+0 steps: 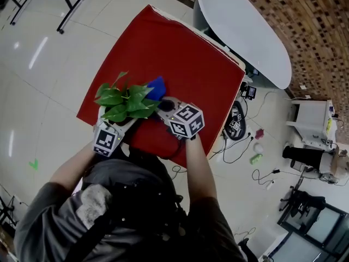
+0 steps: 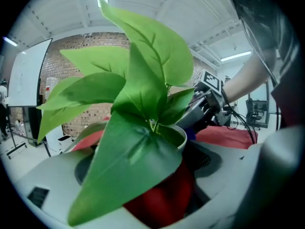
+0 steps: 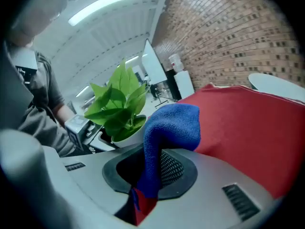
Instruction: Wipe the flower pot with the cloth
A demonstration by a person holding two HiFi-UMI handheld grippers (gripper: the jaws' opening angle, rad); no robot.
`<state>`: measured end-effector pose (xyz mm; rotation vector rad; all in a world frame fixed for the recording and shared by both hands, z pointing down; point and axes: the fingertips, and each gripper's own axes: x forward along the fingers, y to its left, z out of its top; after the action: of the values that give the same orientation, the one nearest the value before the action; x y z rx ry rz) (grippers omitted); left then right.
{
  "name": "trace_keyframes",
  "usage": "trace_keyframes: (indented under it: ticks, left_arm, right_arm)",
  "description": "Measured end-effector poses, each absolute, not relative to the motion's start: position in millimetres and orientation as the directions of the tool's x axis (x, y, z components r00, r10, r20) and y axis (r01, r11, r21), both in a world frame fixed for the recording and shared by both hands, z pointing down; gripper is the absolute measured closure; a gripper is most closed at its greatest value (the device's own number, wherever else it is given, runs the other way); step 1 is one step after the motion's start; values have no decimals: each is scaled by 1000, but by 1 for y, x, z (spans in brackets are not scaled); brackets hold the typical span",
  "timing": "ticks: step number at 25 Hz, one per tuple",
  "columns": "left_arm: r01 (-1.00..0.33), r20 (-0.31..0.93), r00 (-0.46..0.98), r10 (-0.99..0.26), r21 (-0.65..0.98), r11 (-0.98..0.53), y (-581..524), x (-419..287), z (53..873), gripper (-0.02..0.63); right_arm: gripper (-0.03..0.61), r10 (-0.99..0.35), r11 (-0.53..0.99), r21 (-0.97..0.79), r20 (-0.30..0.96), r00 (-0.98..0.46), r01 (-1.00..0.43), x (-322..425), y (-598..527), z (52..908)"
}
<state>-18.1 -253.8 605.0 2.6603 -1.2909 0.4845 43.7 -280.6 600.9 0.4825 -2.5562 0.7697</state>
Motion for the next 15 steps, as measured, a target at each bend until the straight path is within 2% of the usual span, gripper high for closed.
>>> trace_keyframes:
  ticks: [3,8,15]
  left_arm:
    - [-749,348,624,-699,13,-662,-254,-21,609,155]
    - [-713,352,662,-662,22,-701,-252,-28,614,155]
    - [-660,363,711,-602,48,-750,-253,-27,614,155]
  right_arm:
    - [500,-112,820,-452,474,-873,-350,24,-279,609]
    - [500,-73,791,-512,462,-884,-334,15,-276,624]
    - [500,-31,826,-435,600,-800,-359,12,-276,651]
